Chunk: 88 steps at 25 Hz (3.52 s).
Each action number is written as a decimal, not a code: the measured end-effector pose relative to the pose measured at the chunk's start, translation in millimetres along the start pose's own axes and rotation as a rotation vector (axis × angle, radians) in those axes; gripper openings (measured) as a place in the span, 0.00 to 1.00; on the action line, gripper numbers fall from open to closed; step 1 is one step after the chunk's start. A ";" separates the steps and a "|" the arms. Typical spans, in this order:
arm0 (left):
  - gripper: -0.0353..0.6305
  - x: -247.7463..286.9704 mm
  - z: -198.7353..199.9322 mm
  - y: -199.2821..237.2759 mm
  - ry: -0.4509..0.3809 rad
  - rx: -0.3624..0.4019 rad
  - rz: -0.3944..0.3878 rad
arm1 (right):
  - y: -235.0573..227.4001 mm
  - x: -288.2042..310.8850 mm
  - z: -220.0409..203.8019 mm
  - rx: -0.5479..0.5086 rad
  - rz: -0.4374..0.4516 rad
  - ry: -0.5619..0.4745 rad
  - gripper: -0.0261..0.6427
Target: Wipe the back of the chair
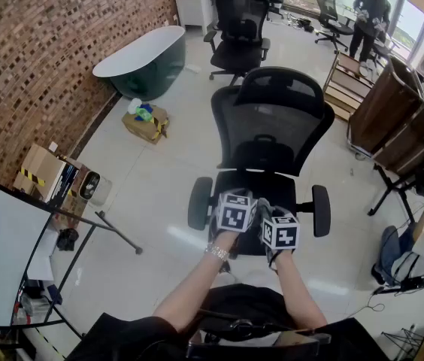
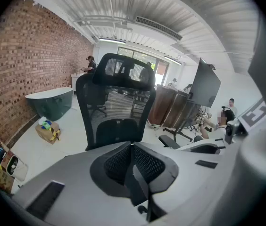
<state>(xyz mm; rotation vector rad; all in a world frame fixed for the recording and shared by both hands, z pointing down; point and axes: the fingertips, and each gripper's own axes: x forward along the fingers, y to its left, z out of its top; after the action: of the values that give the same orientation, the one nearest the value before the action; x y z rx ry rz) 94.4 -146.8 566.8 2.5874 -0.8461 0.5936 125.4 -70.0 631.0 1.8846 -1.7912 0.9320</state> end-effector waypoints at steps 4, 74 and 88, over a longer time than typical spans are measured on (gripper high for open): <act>0.09 5.9 -0.4 16.7 0.017 -0.018 0.035 | -42.7 13.3 -4.6 0.144 -0.061 0.035 0.10; 0.09 25.8 40.9 63.7 -0.010 -0.052 0.210 | -45.7 113.3 281.6 -0.096 0.054 -0.380 0.11; 0.09 8.4 38.8 92.9 -0.029 -0.080 0.274 | -77.8 231.0 276.2 -0.195 -0.068 -0.226 0.11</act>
<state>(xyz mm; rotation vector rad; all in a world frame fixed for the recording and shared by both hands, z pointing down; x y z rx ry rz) 53.7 -238.7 556.3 2.4317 -1.2209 0.5847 250.7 -415.5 606.4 1.9742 -1.8538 0.5168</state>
